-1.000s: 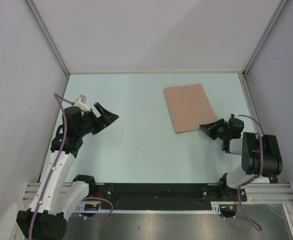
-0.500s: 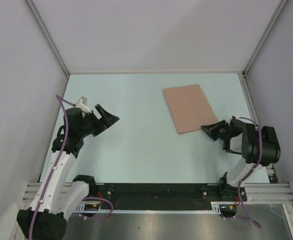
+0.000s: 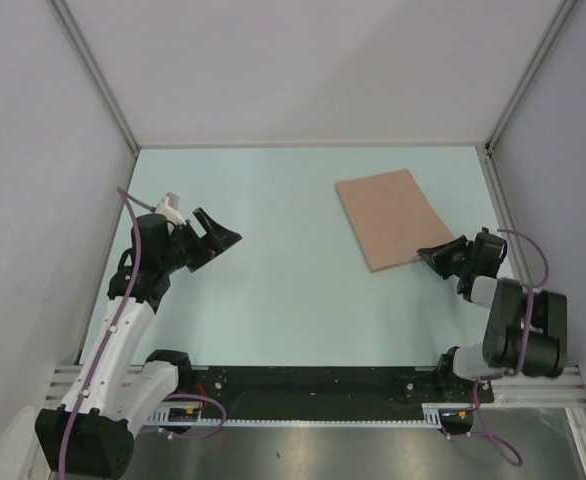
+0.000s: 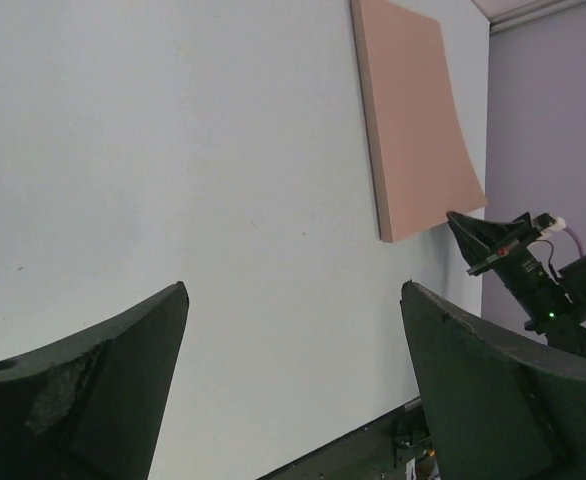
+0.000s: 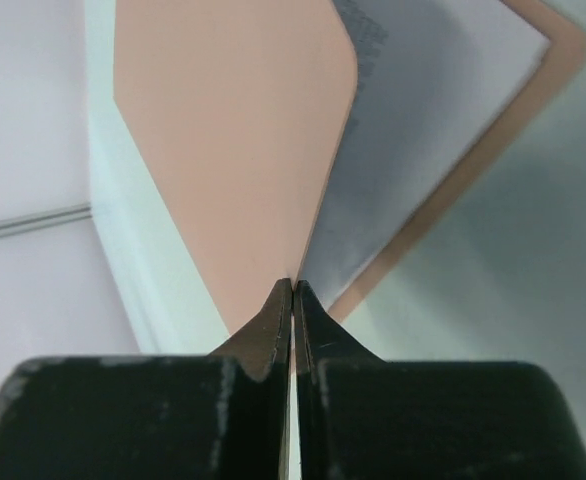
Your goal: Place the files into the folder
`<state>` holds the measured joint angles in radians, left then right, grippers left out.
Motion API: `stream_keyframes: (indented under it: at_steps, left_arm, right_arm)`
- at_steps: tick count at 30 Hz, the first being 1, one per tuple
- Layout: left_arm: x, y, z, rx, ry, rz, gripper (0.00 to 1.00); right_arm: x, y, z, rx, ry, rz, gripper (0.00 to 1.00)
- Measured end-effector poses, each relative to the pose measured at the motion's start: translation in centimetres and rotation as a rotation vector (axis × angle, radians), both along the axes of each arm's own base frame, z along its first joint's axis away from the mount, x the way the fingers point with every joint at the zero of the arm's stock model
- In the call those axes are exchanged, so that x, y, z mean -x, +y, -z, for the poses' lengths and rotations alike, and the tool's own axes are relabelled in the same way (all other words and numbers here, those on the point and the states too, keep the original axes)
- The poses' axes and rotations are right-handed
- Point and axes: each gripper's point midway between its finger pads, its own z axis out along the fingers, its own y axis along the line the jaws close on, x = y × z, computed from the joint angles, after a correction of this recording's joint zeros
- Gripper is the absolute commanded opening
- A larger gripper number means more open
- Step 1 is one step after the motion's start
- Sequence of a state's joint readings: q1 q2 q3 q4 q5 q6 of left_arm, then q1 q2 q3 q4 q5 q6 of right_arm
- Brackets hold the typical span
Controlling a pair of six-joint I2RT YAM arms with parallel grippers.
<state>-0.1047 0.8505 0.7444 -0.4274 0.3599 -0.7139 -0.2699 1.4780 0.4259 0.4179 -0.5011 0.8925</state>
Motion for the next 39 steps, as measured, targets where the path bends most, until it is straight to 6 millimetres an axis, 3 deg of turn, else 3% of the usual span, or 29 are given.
stream_keyframes:
  at_steps: [6, 11, 16, 25, 28, 31, 32, 34, 35, 39]
  left_arm:
    - [-0.3, -0.6, 0.3, 0.02, -0.001, 0.03, 0.92]
    - [-0.2, -1.2, 0.1, 0.04, -0.015, 0.062, 0.92]
    - [0.6, -1.7, 0.0, 0.057, -0.026, 0.096, 0.92]
    - [1.7, -2.0, -1.6, 0.071, -0.083, 0.123, 0.93]
    - [1.8, -2.1, -1.6, 0.076, -0.083, 0.132, 0.93]
    - [1.9, -2.1, -1.5, 0.077, -0.081, 0.134, 0.93]
    - [1.9, -2.1, -1.5, 0.077, -0.081, 0.134, 0.93]
    - [1.9, -2.1, -1.5, 0.077, -0.081, 0.134, 0.93]
    - [1.9, -2.1, -1.5, 0.077, -0.08, 0.134, 0.93]
    - [1.9, -2.1, -1.0, 0.077, -0.067, 0.134, 0.93]
  right_arm:
    - [3.9, -1.5, -4.0, 0.157, 0.011, 0.055, 0.0]
    - [8.9, -3.0, -2.8, 0.183, 0.175, 0.124, 0.0]
    - [13.2, -3.2, -2.7, 0.181, 0.286, 0.157, 0.0]
    - [15.6, -1.8, -4.3, 0.171, 0.376, 0.117, 0.02]
    - [16.2, -1.7, -4.0, 0.169, 0.403, 0.118, 0.22]
    - [16.9, -1.8, -3.8, 0.188, 0.433, 0.111, 0.51]
    - [17.0, -1.9, -3.9, 0.19, 0.438, 0.114, 0.66]
    - [16.9, -2.2, -4.6, 0.218, 0.432, 0.111, 0.78]
    - [16.7, -2.4, -5.1, 0.237, 0.424, 0.108, 0.99]
    - [15.2, -3.5, -7.5, 0.302, 0.37, 0.106, 1.0]
